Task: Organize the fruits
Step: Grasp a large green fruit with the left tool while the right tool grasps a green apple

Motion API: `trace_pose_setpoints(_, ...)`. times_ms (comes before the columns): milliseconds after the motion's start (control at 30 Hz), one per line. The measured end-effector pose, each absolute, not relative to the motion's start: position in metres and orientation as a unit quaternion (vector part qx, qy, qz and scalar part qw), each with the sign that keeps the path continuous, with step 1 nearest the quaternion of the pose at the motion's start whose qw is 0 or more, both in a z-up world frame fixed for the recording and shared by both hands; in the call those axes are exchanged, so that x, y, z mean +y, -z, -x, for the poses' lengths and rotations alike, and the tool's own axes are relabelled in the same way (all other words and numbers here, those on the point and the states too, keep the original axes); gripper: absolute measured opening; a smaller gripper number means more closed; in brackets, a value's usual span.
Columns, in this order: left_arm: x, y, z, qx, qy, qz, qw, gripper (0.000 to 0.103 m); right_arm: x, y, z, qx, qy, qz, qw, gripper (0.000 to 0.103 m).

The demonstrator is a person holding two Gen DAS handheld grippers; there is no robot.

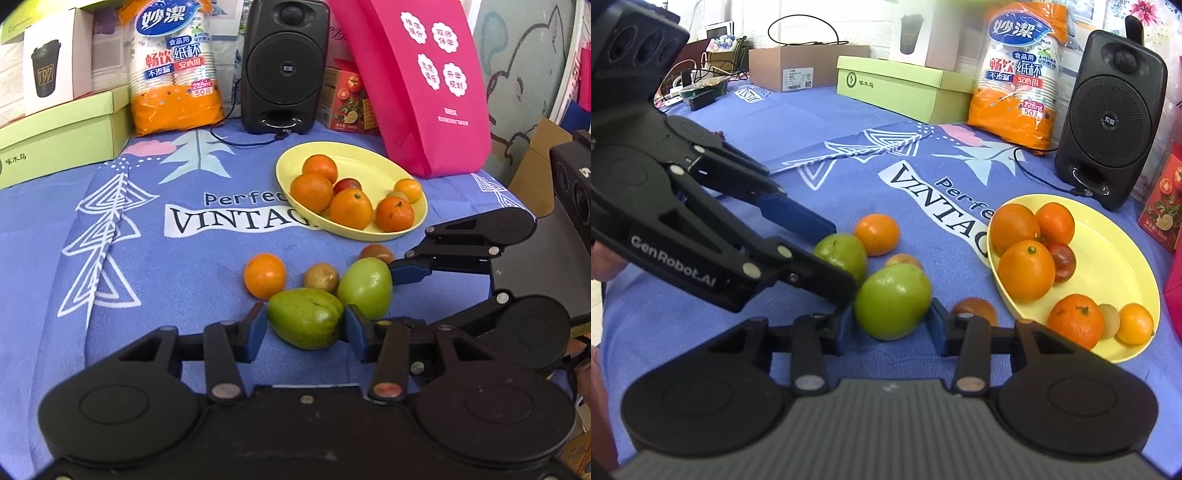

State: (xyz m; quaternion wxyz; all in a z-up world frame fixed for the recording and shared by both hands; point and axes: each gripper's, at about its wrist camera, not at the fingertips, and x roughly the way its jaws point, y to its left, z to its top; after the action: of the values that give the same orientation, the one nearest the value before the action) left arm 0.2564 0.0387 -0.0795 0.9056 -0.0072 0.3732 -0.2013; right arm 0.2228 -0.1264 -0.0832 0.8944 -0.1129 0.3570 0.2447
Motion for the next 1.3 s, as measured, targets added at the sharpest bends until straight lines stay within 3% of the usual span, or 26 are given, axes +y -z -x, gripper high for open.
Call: trace_pose_setpoints(1300, 0.001, 0.034, -0.219, 0.352, 0.173, -0.059, 0.918, 0.045, -0.175, 0.063, -0.142, 0.342, -0.163, 0.058, 0.924, 0.041)
